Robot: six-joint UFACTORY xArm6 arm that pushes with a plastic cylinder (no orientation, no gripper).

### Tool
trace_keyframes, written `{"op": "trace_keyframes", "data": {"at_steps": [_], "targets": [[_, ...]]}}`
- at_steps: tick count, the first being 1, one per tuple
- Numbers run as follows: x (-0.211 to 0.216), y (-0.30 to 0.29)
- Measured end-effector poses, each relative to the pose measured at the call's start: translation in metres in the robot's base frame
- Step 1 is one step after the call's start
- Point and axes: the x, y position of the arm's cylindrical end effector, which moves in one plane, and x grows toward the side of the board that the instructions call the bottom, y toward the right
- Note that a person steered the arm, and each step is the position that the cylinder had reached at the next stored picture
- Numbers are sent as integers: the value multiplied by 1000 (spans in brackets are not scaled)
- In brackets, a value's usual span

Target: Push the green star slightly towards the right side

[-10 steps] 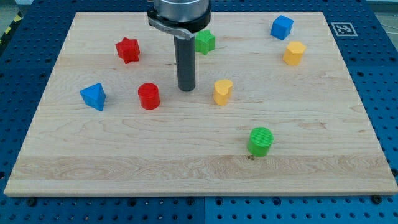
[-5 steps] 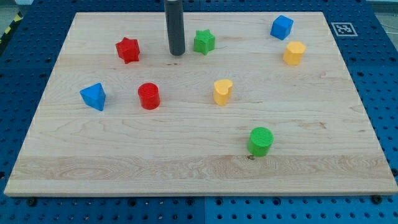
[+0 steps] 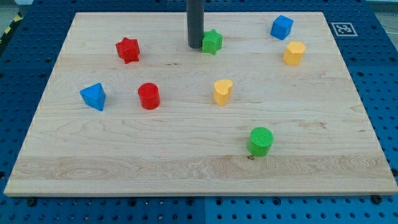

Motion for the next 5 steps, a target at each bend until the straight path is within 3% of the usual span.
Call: {"op": "trace_keyframes", "data": {"at_steps": [3, 5], "targets": [[-1, 26], [-5, 4]]}}
